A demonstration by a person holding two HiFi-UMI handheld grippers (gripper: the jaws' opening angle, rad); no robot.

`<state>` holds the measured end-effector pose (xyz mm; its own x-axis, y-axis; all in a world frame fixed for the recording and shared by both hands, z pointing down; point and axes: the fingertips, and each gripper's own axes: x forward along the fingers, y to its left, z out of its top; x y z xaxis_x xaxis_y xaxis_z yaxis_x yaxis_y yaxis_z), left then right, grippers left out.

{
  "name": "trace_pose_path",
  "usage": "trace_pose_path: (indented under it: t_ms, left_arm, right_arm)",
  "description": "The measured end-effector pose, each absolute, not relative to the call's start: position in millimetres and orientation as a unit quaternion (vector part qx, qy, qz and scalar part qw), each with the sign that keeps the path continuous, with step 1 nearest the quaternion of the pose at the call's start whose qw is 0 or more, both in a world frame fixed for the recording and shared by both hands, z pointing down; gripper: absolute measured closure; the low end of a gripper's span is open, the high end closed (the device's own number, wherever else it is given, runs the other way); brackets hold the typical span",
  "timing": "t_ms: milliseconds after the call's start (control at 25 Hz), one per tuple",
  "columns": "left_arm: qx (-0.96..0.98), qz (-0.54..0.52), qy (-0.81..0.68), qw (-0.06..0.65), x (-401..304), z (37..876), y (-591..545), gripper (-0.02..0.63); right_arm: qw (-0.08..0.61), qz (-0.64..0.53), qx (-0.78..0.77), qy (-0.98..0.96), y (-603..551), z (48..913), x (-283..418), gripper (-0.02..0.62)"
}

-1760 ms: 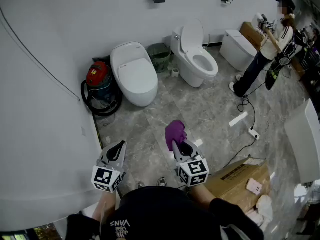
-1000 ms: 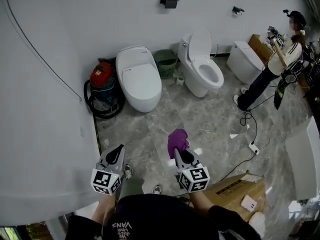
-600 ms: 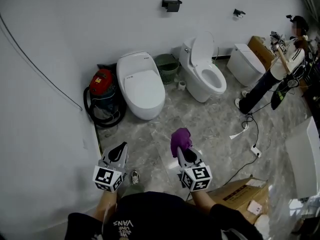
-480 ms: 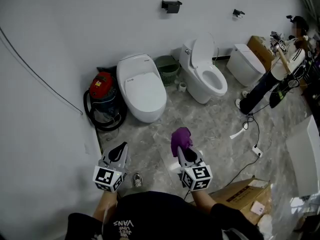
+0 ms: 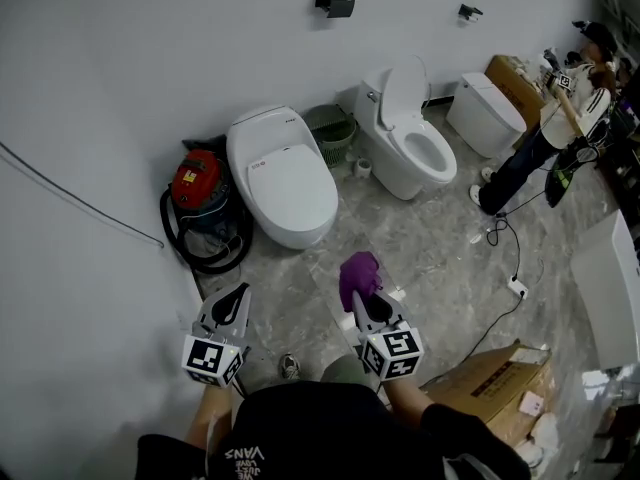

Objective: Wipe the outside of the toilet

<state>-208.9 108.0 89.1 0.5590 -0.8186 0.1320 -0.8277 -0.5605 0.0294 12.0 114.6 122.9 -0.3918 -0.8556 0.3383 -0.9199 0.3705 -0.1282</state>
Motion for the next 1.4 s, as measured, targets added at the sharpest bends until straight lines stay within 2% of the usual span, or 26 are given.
trace_pose_path:
  t_ms: [360, 800, 1200, 1400]
  left_arm:
    - [0.852, 0.060, -0.513, 0.085, -219, 124, 76, 0.598]
    - [0.843, 0.073, -0.526, 0.092, -148, 164, -8, 0.598]
    - [0.866, 0.091, -0.481, 0.096, -112, 296, -68, 0.600]
    - [0.869, 0.068, -0.486, 0.060, -106, 390, -106, 0.600]
  right_arm:
    - [0.125, 0.146, 0.517, -0.834, 49, 140, 18, 0.548]
    - [0.162, 0.120, 0.453, -0.868, -14, 188, 46, 0.548]
    - [0.197, 0.029, 0.408, -0.891, -50, 327, 25, 0.548]
    - [0.182, -0.026, 0.366, -0.912, -78, 429, 5, 0.548]
